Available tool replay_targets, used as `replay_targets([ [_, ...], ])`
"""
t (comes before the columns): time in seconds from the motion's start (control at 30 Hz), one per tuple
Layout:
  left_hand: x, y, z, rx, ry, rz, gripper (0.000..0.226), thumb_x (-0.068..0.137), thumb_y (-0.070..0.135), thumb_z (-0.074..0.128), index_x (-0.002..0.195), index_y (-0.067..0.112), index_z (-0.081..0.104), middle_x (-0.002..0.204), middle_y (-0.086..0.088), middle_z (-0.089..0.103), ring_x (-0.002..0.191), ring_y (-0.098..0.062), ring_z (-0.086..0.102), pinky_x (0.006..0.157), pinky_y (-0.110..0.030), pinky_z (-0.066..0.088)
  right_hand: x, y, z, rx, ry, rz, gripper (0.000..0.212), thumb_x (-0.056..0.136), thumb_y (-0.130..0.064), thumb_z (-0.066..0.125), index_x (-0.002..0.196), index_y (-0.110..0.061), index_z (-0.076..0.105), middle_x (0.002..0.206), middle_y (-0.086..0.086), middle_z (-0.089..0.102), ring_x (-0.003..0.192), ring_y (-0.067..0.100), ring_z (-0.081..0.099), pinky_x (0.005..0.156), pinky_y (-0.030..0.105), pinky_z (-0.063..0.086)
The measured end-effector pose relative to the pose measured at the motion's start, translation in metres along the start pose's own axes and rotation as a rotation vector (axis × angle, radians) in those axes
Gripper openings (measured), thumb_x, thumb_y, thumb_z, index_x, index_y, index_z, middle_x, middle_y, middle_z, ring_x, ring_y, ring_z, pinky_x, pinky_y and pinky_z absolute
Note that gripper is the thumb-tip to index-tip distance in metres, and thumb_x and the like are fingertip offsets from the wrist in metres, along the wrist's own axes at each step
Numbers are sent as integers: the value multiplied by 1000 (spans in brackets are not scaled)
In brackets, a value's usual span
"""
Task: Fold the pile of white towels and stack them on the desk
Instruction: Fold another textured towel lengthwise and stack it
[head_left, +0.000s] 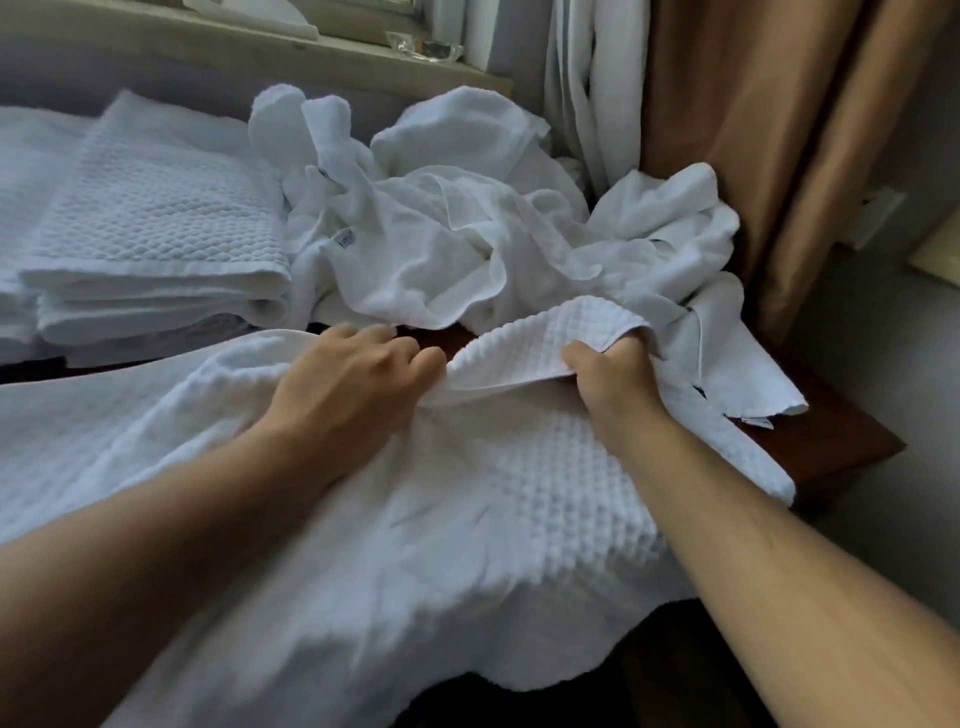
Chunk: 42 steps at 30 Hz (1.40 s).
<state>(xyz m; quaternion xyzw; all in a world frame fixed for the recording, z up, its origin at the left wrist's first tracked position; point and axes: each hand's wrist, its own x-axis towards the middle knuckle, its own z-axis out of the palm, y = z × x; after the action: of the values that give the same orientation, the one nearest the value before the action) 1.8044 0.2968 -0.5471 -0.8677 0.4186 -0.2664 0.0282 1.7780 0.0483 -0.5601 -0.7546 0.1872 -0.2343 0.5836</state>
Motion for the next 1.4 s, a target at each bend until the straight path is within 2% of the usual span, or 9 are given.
replay_targets([
  [0.1, 10, 3, -1, 91, 37, -121, 14, 80, 2, 59, 88, 13, 61, 80, -10, 62, 77, -35, 60, 65, -41, 40, 12, -4, -7, 243, -81, 130, 43, 81, 9, 54, 119, -7, 67, 117, 15, 71, 112, 32, 68, 100, 57, 53],
  [0.33, 1, 29, 10, 14, 68, -280, 20, 84, 2, 54, 102, 9, 58, 80, -13, 61, 63, -38, 61, 57, -40, 33, -3, 20, -40, 492, 14, 152, 27, 72, -4, 58, 93, -10, 75, 95, 12, 76, 90, 30, 74, 72, 42, 60],
  [0.43, -4, 26, 8, -39, 75, -215, 20, 80, 13, 67, 97, 11, 59, 77, -10, 59, 64, -37, 60, 57, -40, 35, 2, 19, -37, 406, 107, 144, 19, 89, -12, 64, 105, -13, 74, 103, 7, 77, 98, 24, 74, 83, 46, 61],
  [0.6, -17, 39, 4, -77, 117, -119, 32, 80, 42, 57, 94, 13, 60, 78, -5, 56, 63, -33, 60, 57, -36, 37, 2, 22, -52, 157, 182, 82, 55, 82, -1, 53, 134, -19, 57, 120, -1, 68, 113, 20, 67, 91, 39, 58],
  [0.77, -24, 42, 3, -175, 242, 54, 27, 87, 38, 62, 95, 13, 70, 84, -6, 59, 58, -30, 57, 52, -35, 42, -8, 19, -54, 58, 250, -21, 89, 82, 6, 40, 159, -37, 21, 160, -8, 36, 142, 12, 41, 114, 35, 42],
  [0.83, -24, 43, 2, -192, 230, 68, 28, 90, 42, 60, 94, 17, 73, 82, -5, 58, 57, -28, 55, 52, -35, 42, -13, 19, -50, -9, 282, -70, 91, 84, 9, 37, 160, -36, 17, 164, -9, 27, 147, 9, 31, 115, 22, 35],
  [0.97, -24, 44, -2, -213, 238, 105, 33, 95, 44, 53, 93, 19, 75, 79, -5, 57, 57, -26, 56, 52, -34, 41, -16, 21, -48, -123, 343, -111, 92, 85, 15, 36, 161, -32, 18, 140, -9, 31, 121, -8, 38, 78, -10, 29],
  [1.17, -26, 50, -8, -216, 271, 284, 14, 86, 16, 76, 99, 16, 77, 78, -5, 62, 58, -25, 59, 49, -34, 39, -28, 16, -44, -474, 509, -256, 95, 75, 16, 40, 159, -25, 27, 160, 13, 26, 135, 36, 34, 107, 46, 36],
  [1.4, -28, 77, -23, -112, 89, 104, 13, 74, 18, 77, 87, 22, 74, 75, -1, 56, 65, -23, 52, 46, -34, 41, -27, 14, -51, -412, 566, -360, 84, 70, 12, 34, 147, -18, 50, 147, 9, 47, 134, 32, 40, 108, 46, 38],
])
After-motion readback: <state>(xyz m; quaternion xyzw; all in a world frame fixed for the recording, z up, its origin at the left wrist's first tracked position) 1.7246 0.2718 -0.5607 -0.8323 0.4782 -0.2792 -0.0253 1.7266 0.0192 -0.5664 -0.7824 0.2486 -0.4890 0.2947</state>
